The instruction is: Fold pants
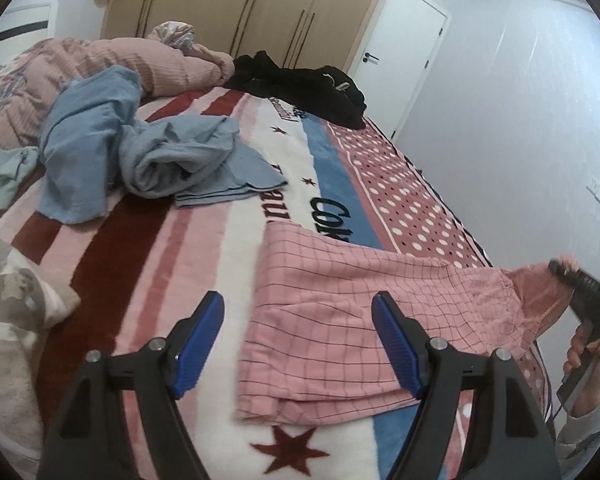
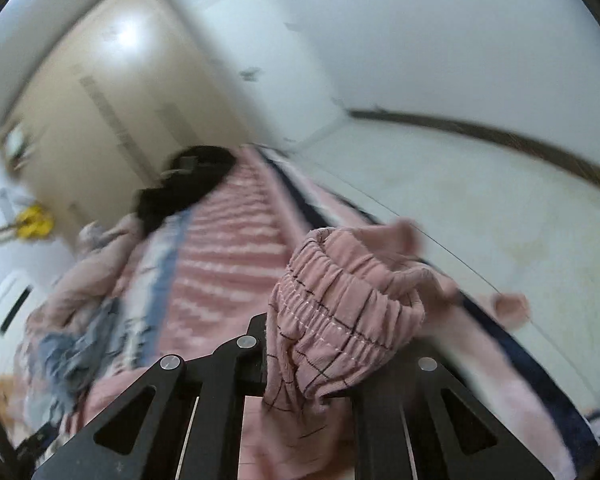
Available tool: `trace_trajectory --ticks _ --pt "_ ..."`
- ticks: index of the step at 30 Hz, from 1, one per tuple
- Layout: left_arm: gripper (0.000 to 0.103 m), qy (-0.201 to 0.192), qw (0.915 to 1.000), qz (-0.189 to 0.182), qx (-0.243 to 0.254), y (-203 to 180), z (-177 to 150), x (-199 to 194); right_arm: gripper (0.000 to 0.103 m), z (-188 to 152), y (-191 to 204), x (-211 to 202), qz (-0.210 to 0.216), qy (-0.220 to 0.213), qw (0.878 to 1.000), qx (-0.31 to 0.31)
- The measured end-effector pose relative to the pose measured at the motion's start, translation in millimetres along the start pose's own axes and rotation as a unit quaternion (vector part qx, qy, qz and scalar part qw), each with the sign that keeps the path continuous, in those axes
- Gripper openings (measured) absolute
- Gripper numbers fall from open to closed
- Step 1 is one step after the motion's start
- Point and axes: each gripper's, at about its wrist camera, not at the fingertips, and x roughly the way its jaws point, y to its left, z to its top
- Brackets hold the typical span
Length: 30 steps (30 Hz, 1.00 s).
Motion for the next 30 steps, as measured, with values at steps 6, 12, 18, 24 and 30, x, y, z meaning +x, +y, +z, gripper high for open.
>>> trace_trajectory --ticks 6,12,18,24,30 --pt "0.073 -0.011 0.9996 -0.012 -0.021 26 -2 -13 0.006 -31 156 16 0.114 0.037 0.981 -0.15" --pt "0.073 -0.01 0.999 -0.02 -0.038 52 -5 -16 0.006 -123 259 66 0.188 0.166 0.93 -0.27" --pt "0.073 0.001 0.999 -0.025 -0.037 63 -8 -11 0.014 -192 276 98 0.185 0.24 0.894 -0.33" --pt "0.073 0.012 0.9976 -0.054 -0.041 57 -4 -4 0.011 -180 269 87 0.217 0.203 0.909 -0.291" --pt "0.073 0.022 0.9965 -0.067 -0.044 44 7 2 0.018 -178 294 97 0.247 0.19 0.902 -0.299"
